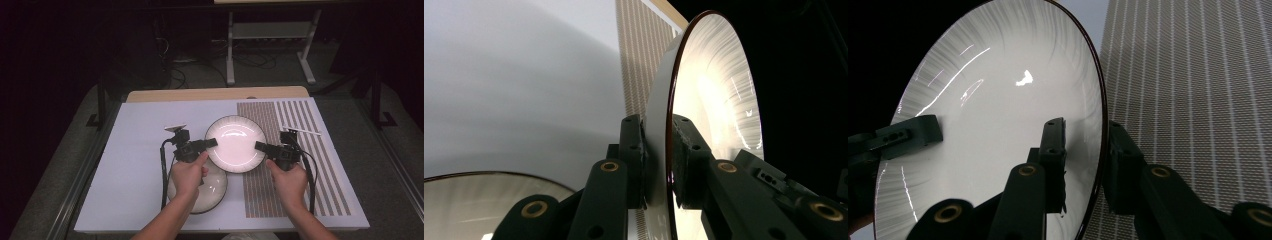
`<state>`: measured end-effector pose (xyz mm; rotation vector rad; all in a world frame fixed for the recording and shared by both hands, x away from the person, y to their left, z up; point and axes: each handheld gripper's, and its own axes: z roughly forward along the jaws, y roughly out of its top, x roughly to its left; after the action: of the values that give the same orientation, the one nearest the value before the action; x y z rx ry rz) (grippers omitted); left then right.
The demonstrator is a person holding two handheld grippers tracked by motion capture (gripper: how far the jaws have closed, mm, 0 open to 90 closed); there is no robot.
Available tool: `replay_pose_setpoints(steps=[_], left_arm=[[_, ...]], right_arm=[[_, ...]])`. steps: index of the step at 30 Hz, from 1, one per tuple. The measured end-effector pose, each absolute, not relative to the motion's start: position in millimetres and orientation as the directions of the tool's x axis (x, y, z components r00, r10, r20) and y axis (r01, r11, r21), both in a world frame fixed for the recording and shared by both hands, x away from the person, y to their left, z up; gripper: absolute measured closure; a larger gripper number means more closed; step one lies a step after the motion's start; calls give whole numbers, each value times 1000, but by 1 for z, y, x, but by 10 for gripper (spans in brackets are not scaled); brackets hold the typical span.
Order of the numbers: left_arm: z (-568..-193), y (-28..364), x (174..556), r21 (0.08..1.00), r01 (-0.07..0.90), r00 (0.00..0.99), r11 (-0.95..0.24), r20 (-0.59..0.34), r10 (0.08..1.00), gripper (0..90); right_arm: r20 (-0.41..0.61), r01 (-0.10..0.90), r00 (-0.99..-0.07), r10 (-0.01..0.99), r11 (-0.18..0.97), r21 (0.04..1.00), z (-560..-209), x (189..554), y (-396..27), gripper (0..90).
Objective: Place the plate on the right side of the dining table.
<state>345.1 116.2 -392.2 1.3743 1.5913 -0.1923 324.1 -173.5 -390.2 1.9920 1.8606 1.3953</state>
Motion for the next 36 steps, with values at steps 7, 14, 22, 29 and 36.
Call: replay_pose_setpoints(steps=[7, 14, 22, 29, 36], left_arm=[[-394, 98, 350, 454, 829, 139, 327, -733, 666, 771], [-398, 74, 355, 446, 840, 147, 310, -737, 660, 770], [-402, 46, 365, 442, 853, 165, 276, -732, 661, 768], [-411, 25, 373, 426, 868, 172, 254, -740, 650, 763], [-418, 6, 382, 431, 874, 193, 225, -732, 653, 759]], right_arm=[[539, 748, -119, 834, -282, 601, -392, 322, -192, 731], [535, 739, -75, 841, -313, 597, -393, 321, -211, 732], [528, 728, -19, 849, -351, 590, -397, 322, -236, 730], [510, 721, 16, 860, -363, 590, -399, 321, -253, 732], [497, 714, 51, 867, -379, 589, -404, 321, -266, 731]])
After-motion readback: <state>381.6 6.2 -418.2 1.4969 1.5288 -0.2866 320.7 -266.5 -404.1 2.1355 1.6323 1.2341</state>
